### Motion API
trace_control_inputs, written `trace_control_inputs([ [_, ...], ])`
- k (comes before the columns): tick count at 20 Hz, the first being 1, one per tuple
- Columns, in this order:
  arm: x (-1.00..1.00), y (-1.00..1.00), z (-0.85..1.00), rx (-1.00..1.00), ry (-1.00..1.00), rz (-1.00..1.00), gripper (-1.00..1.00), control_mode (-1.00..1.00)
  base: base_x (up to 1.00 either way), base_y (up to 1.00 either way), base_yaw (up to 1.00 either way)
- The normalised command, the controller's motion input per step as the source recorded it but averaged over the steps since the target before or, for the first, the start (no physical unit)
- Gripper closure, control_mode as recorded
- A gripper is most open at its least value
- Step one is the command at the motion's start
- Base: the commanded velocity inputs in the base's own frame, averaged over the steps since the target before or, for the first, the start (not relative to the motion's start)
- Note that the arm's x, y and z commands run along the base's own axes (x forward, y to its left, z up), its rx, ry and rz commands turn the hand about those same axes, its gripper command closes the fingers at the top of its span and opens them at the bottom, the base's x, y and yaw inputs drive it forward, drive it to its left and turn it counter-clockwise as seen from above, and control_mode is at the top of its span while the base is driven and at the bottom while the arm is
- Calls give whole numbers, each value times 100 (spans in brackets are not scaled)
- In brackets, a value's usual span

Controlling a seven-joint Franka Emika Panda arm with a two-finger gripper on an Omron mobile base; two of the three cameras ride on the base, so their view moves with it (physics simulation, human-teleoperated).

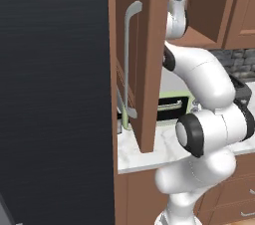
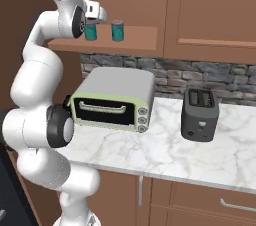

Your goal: Restock the canned food cabinet by taking the new fresh canned food from the counter and placing it in the cabinet. Then, take the old canned food from the cabinet and place it on the counter.

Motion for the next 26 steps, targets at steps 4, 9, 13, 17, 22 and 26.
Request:
trace_control_inputs([
  [4, -75, -44, 20, 3, -25, 0, -100, -100, 0, 0, 0],
  [9, -25, -46, 31, 5, -9, -2, -100, -100, 0, 0, 0],
  [13, 20, -27, 2, 0, 11, -3, -100, -100, 0, 0, 0],
  [17, 53, 0, -6, -1, 27, 0, -100, -100, 0, 0, 0],
  [22, 26, -13, -9, -4, 22, 0, -100, -100, 0, 0, 0],
  [26, 3, -69, -14, 0, 3, 0, -100, -100, 0, 0, 0],
])
